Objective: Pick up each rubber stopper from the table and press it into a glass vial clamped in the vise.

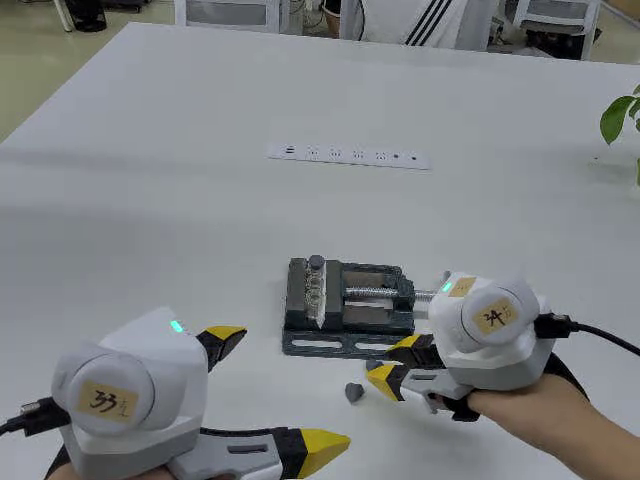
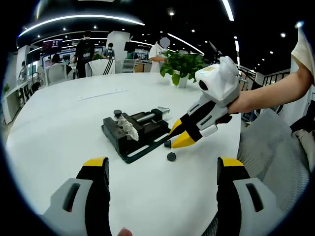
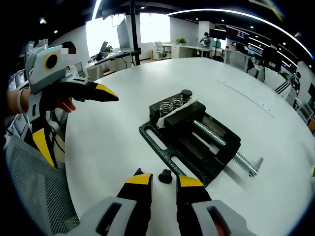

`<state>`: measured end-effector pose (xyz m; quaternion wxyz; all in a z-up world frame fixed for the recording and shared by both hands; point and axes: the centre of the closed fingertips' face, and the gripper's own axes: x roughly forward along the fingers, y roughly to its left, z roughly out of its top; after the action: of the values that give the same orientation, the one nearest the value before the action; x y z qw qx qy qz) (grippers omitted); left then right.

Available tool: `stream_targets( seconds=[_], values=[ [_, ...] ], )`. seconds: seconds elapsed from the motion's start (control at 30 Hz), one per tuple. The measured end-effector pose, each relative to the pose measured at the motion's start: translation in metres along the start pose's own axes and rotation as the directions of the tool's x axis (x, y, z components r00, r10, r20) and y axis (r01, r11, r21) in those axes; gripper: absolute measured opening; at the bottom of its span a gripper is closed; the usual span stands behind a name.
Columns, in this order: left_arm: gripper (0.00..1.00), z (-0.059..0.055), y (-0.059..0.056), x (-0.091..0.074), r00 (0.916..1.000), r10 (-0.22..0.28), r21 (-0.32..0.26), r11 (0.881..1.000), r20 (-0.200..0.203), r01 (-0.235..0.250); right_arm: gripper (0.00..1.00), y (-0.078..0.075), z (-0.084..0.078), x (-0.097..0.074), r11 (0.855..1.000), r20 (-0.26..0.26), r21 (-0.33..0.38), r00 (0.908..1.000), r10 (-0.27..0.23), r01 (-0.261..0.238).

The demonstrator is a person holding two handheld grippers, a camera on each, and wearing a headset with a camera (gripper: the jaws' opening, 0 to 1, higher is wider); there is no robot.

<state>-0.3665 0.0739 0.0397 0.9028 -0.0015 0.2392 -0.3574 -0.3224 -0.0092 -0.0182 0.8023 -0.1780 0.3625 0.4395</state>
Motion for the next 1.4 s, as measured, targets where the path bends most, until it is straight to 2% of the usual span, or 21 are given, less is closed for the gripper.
stream_targets(
  seconds=[0.27,0.63,0.9,1.0,1.1,1.27,1.4],
  values=[
    [0.89,-0.003,0.0,0.001,1.0,-0.001,-0.006,1.0,-0.001,0.001,0.08,0.0,0.0,0.004,1.0,-0.003,0.028,1.0,-0.006,0.006],
    [0.89,-0.003,0.001,0.002,1.0,0.003,-0.007,1.0,0.0,-0.003,0.08,0.001,-0.004,0.007,0.999,-0.01,0.037,0.9999,0.0,0.0],
    [0.89,-0.006,0.0,0.002,1.0,0.005,-0.008,1.0,-0.002,-0.005,0.07,0.002,-0.006,0.005,0.998,-0.033,0.044,0.9989,0.034,-0.033],
    [0.89,-0.007,-0.002,0.002,1.0,0.007,-0.008,1.0,-0.003,-0.007,0.07,0.001,-0.007,0.001,0.998,-0.053,0.042,0.9973,0.051,-0.049],
    [0.88,-0.006,-0.003,0.001,1.0,0.01,-0.005,1.0,0.001,-0.01,0.07,-0.003,-0.006,-0.004,0.998,-0.063,0.014,0.9959,0.065,-0.064],
    [0.86,-0.008,-0.005,0.003,1.0,0.004,0.015,1.0,-0.006,-0.004,0.07,-0.001,-0.001,-0.017,0.995,-0.071,-0.028,0.9932,0.092,-0.094],
    [0.84,-0.007,-0.013,0.005,0.9999,-0.009,0.047,0.999,-0.013,0.009,0.07,0.001,0.002,-0.027,0.99,-0.086,-0.061,0.989,0.12,-0.126]
  ],
)
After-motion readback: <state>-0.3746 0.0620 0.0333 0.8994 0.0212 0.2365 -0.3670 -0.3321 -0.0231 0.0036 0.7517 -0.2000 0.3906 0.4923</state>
